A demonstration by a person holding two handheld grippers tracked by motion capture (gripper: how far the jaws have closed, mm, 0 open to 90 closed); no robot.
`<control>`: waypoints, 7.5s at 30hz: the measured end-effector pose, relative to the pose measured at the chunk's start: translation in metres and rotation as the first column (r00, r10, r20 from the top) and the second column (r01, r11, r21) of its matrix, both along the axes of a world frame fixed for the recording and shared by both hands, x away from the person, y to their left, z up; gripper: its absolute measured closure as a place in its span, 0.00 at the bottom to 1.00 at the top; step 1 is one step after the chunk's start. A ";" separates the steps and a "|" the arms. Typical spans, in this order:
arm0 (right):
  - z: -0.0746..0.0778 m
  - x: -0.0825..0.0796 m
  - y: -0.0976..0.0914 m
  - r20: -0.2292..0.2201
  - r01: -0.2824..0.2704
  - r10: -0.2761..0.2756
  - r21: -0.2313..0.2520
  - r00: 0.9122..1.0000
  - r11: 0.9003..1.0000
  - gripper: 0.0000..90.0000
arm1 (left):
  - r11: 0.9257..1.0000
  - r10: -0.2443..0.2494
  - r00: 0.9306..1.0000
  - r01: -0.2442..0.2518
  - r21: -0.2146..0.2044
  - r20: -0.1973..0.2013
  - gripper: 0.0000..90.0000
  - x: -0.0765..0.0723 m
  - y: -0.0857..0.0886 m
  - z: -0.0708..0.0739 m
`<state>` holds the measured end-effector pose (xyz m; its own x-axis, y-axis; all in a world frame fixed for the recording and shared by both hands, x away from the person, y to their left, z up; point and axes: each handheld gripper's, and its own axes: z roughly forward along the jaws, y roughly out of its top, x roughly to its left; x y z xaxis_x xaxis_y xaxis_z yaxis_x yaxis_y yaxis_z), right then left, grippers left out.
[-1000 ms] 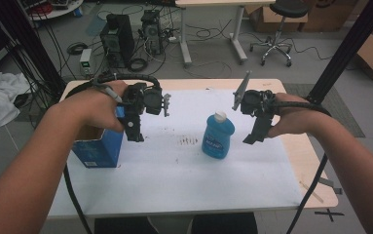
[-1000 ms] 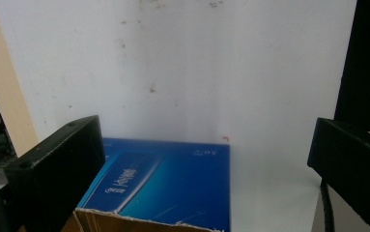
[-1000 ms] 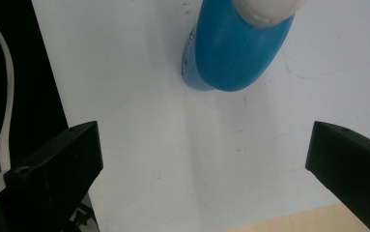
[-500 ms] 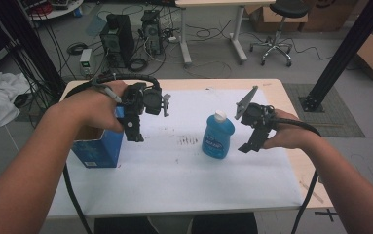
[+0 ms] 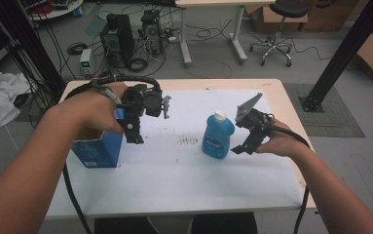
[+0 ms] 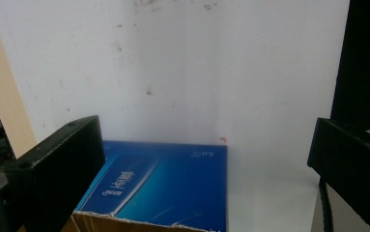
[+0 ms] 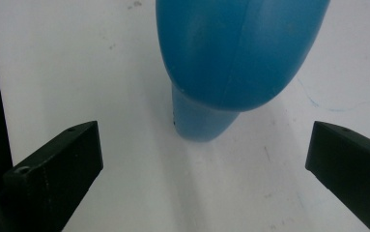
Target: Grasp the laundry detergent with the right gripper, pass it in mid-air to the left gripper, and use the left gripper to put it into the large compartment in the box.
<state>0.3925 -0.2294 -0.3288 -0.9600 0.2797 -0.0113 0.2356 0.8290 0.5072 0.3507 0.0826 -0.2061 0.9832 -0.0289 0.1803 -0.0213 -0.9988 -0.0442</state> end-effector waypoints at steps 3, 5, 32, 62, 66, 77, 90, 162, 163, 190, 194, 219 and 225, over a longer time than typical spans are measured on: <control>-0.008 -0.001 -0.001 0.008 0.015 -0.015 0.041 1.000 0.999 0.00 | 1.000 0.001 1.000 -0.001 -0.001 0.001 0.00 -0.001 0.000 0.000; -0.013 -0.002 -0.001 0.018 0.025 -0.027 0.073 0.999 0.997 0.00 | 1.000 -0.001 1.000 0.001 -0.003 0.001 0.00 -0.001 0.000 0.000; -0.063 0.005 0.003 0.062 0.090 -0.123 0.385 0.990 0.919 0.00 | 1.000 0.002 1.000 -0.002 0.001 0.006 0.00 -0.005 0.000 0.000; -0.086 0.008 0.011 0.094 0.107 -0.179 0.510 0.979 0.854 0.06 | 1.000 0.017 1.000 -0.017 0.002 0.010 0.00 -0.009 0.005 -0.002; -0.088 0.009 0.010 0.091 0.110 -0.181 0.512 0.979 0.852 0.09 | 1.000 0.019 1.000 -0.019 0.005 0.010 0.00 -0.009 0.007 -0.001; -0.086 0.010 0.010 0.100 0.096 -0.173 0.524 0.980 0.846 0.14 | 1.000 0.024 1.000 -0.025 0.004 0.012 0.00 -0.008 0.007 -0.002; -0.085 0.008 0.010 0.116 0.091 -0.177 0.525 0.977 0.847 0.21 | 1.000 0.025 1.000 -0.025 0.005 0.013 0.00 -0.008 0.008 -0.002; -0.027 -0.022 0.054 0.148 -0.336 0.302 0.454 0.942 0.825 0.52 | 1.000 0.008 1.000 -0.008 0.010 0.002 0.00 -0.010 -0.002 0.006; -0.027 -0.023 0.056 0.147 -0.344 0.312 0.454 0.939 0.822 0.52 | 1.000 0.007 1.000 -0.007 0.010 -0.002 0.00 -0.010 -0.003 0.006; -0.050 -0.041 0.143 0.111 -0.441 0.441 0.451 0.891 0.776 0.52 | 1.000 0.004 0.995 -0.005 -0.017 -0.099 0.00 -0.021 -0.018 -0.028; -0.053 -0.041 0.152 0.108 -0.436 0.438 0.456 0.892 0.776 0.52 | 1.000 0.006 0.994 -0.009 -0.029 -0.105 0.00 -0.024 -0.019 -0.031; -0.049 -0.048 0.187 0.127 -0.432 0.426 0.478 0.896 0.765 0.52 | 0.998 0.023 0.993 -0.029 -0.047 -0.115 0.00 -0.029 -0.021 -0.046; -0.046 -0.049 0.189 0.145 -0.441 0.428 0.487 0.892 0.754 0.52 | 0.998 0.037 0.993 -0.041 -0.040 -0.114 0.00 -0.029 -0.021 -0.050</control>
